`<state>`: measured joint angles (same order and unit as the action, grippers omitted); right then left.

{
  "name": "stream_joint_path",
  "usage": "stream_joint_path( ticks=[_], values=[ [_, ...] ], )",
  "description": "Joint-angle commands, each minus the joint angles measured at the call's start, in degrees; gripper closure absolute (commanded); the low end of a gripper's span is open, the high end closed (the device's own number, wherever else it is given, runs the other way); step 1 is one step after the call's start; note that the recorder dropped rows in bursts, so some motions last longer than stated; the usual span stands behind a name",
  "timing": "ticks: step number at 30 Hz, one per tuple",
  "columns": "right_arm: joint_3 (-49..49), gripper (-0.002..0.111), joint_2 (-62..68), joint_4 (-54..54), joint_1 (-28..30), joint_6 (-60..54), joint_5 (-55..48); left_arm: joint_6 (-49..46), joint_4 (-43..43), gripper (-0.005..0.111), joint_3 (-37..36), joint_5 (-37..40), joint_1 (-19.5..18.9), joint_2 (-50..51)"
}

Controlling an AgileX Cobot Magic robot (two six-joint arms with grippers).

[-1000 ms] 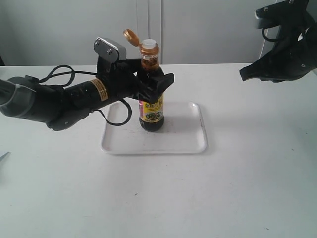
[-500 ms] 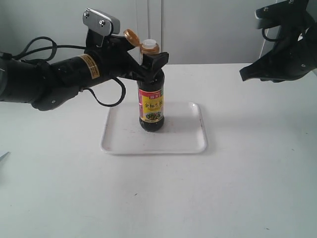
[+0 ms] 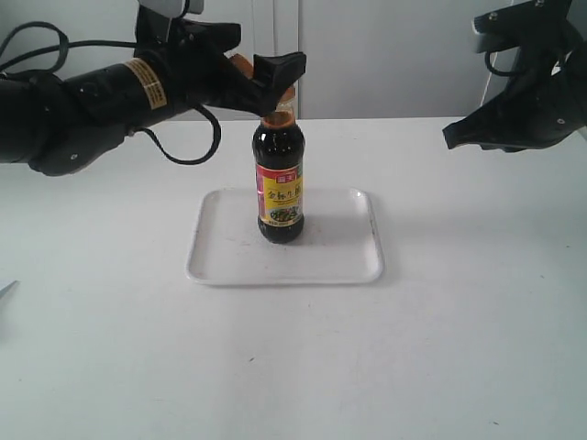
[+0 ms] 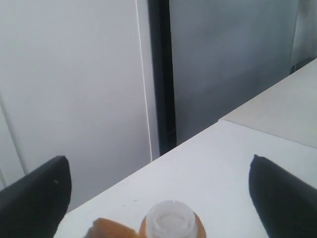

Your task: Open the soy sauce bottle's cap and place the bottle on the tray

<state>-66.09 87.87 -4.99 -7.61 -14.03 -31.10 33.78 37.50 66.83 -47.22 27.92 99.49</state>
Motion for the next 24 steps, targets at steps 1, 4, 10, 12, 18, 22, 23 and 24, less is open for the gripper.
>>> stream_joint_path(
  ticks=[1,4,10,12,18,22,23,24],
  values=[
    [0.5,0.108,-0.4,-1.0,0.3,-0.3,1.1,-1.2,0.6,0.011,0.6,7.0,0.2,-3.8],
    [0.5,0.108,-0.4,-1.0,0.3,-0.3,1.2,-3.0,0.7,0.021,0.6,14.8,0.2,-6.7],
    [0.5,0.108,-0.4,-1.0,0.3,-0.4,0.9,-9.3,0.9,0.05,0.6,28.2,0.2,-14.1],
    [0.5,0.108,-0.4,-0.8,0.3,-1.3,0.7,-10.0,0.9,0.055,0.6,32.5,0.2,-16.2],
    [0.3,0.108,-0.8,-0.4,0.3,-3.0,-1.7,-11.3,0.9,0.091,0.6,49.6,-1.1,-19.5],
    [-1.6,0.108,-0.9,2.3,0.3,-3.8,-8.7,-10.8,0.5,0.107,0.6,58.9,-4.0,-19.9],
    [-2.3,0.108,-0.9,3.0,0.3,-3.8,-10.3,-10.4,0.4,0.107,0.6,61.1,-4.6,-19.9],
    [-2.9,0.108,-0.9,4.0,0.3,-3.8,-12.7,-10.2,0.3,0.107,0.6,63.3,-5.5,-19.9]
  ],
)
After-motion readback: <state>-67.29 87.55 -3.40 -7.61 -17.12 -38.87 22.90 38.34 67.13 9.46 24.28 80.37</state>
